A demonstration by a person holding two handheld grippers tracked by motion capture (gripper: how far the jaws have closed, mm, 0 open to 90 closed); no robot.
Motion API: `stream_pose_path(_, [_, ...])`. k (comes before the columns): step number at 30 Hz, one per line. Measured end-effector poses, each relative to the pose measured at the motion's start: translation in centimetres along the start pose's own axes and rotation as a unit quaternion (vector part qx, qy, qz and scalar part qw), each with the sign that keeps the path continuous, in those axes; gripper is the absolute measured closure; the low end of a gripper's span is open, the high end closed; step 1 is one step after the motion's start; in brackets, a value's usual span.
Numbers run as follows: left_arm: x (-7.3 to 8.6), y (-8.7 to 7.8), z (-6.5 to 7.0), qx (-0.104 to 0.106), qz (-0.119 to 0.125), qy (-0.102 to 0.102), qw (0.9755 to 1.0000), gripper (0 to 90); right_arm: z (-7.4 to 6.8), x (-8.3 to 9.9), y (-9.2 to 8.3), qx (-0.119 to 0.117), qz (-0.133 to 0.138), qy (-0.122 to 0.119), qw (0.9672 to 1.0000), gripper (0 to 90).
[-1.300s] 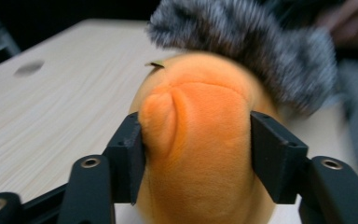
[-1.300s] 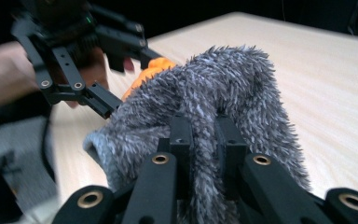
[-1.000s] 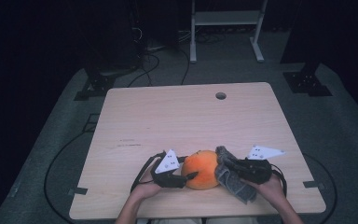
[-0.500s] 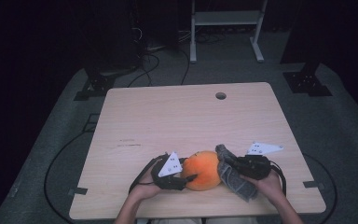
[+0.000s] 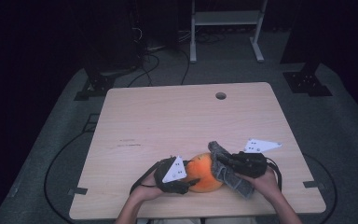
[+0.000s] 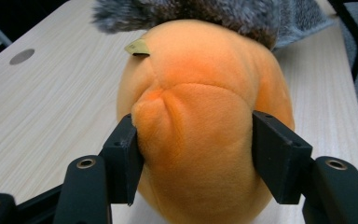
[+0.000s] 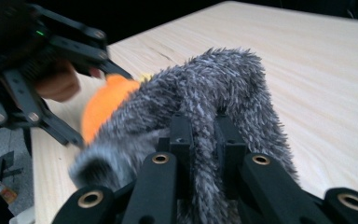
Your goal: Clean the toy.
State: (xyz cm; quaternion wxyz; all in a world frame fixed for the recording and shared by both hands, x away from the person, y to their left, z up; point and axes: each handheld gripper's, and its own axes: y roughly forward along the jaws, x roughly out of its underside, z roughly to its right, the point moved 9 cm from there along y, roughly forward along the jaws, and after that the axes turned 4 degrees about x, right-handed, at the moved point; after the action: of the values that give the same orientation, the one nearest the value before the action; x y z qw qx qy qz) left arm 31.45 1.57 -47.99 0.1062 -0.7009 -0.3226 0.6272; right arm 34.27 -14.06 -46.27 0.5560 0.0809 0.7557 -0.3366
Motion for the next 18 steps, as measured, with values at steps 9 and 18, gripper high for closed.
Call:
stream_pose_path(9, [0.9, -0.4, -1.2, -0.01, -0.005, -0.039, 0.9992, 37.5, 0.4, 1.1, -0.7, 0.006, -0.003, 0.016, 0.9999, 79.5])
stream_pose_path(18, [0.9, -0.2, -1.8, -0.019, 0.002, -0.079, 0.9967, 36.3, 1.3, 2.9, -1.0, 0.039, -0.034, 0.007, 0.9986, 79.6])
